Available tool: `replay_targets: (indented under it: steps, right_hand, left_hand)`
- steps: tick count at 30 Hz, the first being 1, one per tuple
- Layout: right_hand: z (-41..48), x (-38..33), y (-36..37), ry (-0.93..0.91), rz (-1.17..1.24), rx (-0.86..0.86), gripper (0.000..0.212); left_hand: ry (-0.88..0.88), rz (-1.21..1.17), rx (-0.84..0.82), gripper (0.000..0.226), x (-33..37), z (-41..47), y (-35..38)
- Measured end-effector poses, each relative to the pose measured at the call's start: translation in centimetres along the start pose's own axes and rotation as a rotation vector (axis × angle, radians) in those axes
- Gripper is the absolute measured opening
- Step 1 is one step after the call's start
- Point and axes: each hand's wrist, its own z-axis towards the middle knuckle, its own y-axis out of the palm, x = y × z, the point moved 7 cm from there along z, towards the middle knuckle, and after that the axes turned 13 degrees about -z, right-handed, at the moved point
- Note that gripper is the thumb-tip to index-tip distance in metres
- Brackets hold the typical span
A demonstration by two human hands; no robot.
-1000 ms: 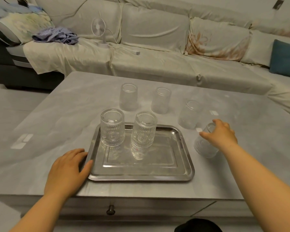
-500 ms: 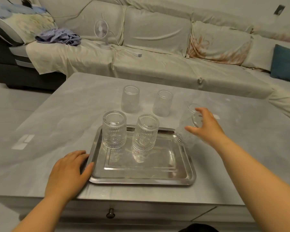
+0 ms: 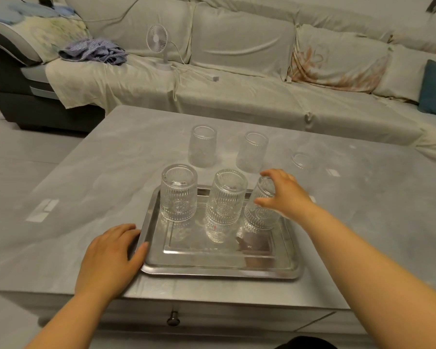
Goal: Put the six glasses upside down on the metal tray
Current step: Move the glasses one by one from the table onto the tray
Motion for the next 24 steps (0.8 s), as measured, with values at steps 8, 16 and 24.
replay_targets:
  steps: [8,16,24]
  right_hand:
    - [-0.2,0.6,-0.8,-0.009,0.089,0.033,0.063]
    - [1.1,7.5,-3.8,0.280,0.207,0.301,0.039]
    - [3.0,10.8,-2.1,0.463,0.208,0.211,0.073]
  left_hand:
    - [-0.004,0.005,-0.005,0.036,0.1,-0.1,0.0]
    - [-0.014,0.013,0.001,0.035,0.1,-0.1,0.2]
    - [-0.022,0.044,0.002,0.033,0.3,0.1,0.2]
